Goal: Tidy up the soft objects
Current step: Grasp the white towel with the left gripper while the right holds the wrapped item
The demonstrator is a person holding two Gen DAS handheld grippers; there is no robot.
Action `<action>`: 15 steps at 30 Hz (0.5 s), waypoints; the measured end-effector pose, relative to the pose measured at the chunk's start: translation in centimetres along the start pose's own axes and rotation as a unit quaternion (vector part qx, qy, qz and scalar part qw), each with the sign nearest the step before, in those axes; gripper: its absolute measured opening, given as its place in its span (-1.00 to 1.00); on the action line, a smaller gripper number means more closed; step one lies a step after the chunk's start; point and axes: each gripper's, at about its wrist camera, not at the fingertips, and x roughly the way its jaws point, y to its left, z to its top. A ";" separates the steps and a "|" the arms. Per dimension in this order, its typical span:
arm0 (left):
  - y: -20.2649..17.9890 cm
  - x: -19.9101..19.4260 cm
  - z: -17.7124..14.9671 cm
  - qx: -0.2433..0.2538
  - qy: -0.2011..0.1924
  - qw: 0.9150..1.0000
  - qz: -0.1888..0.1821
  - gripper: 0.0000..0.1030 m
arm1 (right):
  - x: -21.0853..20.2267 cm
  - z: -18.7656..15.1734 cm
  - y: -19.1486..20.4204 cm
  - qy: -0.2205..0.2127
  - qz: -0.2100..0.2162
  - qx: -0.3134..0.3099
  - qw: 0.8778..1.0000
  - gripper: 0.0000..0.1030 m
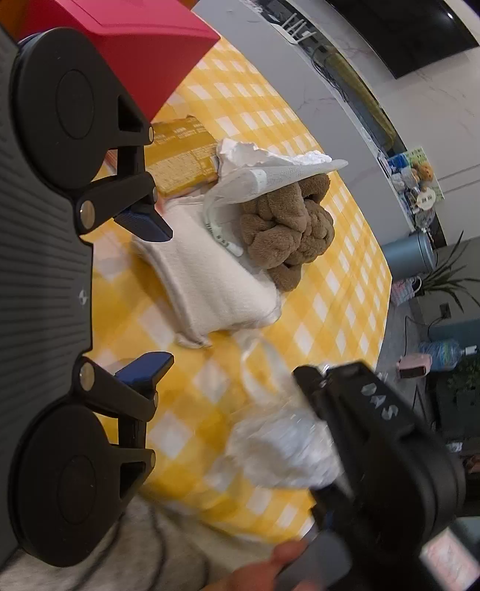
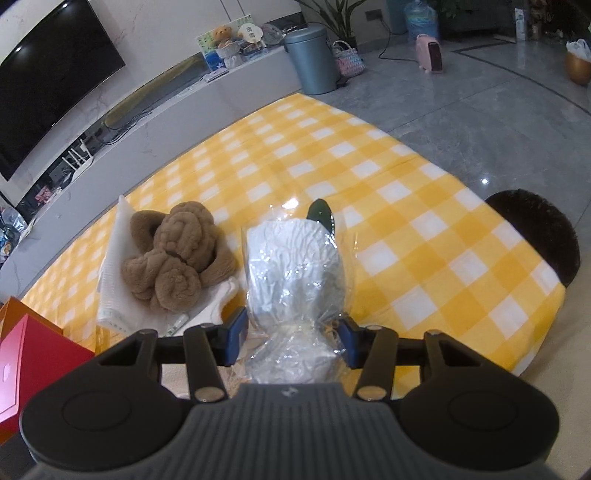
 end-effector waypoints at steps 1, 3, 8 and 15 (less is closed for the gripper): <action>0.1 0.3 0.2 -0.005 -0.005 1.000 0.002 0.58 | 0.1 0.0 0.0 0.001 0.001 0.000 1.000 -0.02; 0.0 1.1 0.7 0.008 -0.012 1.000 -0.001 0.61 | 0.2 0.0 0.0 0.004 0.005 -0.001 1.000 -0.02; 0.2 3.6 0.7 0.041 0.016 0.999 0.008 0.66 | 0.4 -0.1 0.2 0.013 0.012 -0.006 1.000 -0.02; 0.4 4.3 0.6 0.034 -0.017 0.999 -0.020 0.77 | 0.5 -0.1 0.1 0.016 0.017 0.001 1.000 -0.02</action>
